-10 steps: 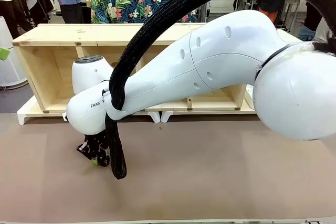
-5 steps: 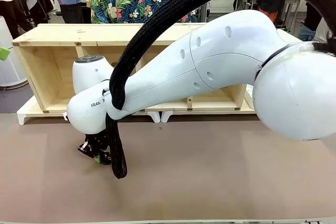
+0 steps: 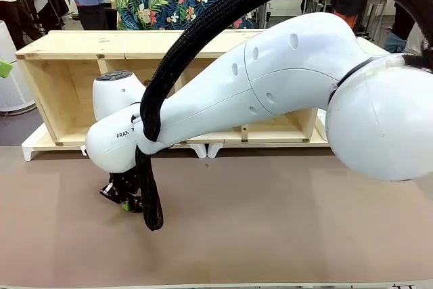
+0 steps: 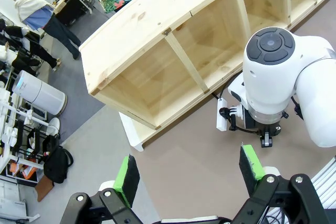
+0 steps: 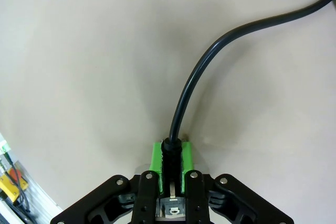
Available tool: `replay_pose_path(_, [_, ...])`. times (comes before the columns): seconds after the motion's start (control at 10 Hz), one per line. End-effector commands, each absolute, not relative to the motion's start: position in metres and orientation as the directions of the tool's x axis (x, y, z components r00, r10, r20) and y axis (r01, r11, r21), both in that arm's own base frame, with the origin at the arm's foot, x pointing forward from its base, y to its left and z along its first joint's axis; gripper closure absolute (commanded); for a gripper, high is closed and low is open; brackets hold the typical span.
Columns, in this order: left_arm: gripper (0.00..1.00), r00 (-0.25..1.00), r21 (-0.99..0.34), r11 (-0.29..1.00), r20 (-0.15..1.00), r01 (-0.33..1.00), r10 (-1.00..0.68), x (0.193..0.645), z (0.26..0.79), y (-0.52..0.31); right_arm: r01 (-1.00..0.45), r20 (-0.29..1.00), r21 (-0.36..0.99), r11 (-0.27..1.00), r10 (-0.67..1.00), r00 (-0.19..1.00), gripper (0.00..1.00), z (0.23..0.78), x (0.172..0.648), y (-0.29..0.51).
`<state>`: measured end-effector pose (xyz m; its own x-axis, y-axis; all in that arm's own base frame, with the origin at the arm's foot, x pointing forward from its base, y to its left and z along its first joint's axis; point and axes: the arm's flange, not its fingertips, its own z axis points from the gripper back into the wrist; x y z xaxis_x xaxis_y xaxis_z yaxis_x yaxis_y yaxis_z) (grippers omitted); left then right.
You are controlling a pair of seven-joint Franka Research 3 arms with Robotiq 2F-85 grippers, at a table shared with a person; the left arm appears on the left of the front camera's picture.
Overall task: Perform cable management.
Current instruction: When the cord part of the Power Cable appears at the lower middle area of the table and stops, grasp the cord part of the Power Cable, then pull the grasped Power Cable to the location of the Power Strip.
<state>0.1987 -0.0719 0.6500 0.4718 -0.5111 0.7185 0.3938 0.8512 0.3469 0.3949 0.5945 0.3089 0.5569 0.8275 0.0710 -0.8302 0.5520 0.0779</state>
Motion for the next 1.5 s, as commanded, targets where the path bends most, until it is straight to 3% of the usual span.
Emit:
replay_pose_path(0.0, [0.0, 0.471, 0.347, 0.852, 0.72, 0.393, -0.511, 0.199, 0.65, -0.072, -0.831, 0.072, 0.077, 0.551, 0.828, 0.556, 1.0, 0.309, 0.394, 0.595])
replay_pose_path(0.9, [0.0, 0.471, 0.347, 0.852, 0.72, 0.393, -0.511, 0.199, 0.65, -0.072, -0.831, 0.072, 0.077, 0.551, 0.828, 0.556, 1.0, 0.309, 0.394, 0.595])
replay_pose_path(1.0, [0.0, 0.471, 0.347, 0.852, 0.72, 0.393, -0.511, 0.199, 0.65, -0.072, -0.83, 0.071, 0.078, 0.553, 0.827, 0.558, 0.83, 0.309, 0.395, 0.594])
replay_pose_path(1.4, [0.0, 0.471, 0.347, 0.852, 0.72, 0.393, -0.511, 0.199, 0.65, -0.072, -0.798, 0.002, 0.016, 0.602, 0.798, 0.602, 0.83, 0.342, 0.366, 0.578])
